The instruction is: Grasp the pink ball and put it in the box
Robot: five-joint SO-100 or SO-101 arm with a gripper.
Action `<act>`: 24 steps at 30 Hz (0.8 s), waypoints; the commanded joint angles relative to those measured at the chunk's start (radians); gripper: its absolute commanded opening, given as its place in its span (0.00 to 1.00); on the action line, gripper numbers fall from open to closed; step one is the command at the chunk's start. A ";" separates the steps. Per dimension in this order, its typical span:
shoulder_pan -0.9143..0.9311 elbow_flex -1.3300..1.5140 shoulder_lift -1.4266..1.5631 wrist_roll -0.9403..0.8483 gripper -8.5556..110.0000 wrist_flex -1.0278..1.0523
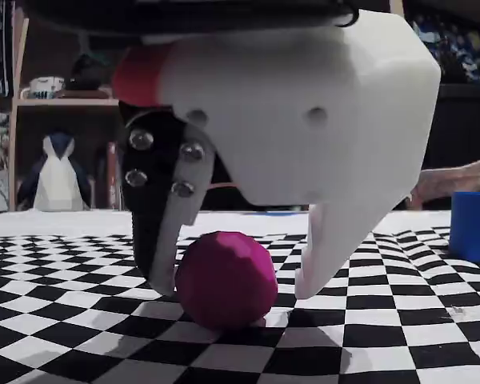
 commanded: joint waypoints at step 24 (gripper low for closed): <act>-0.003 -0.034 0.005 -0.005 0.07 0.006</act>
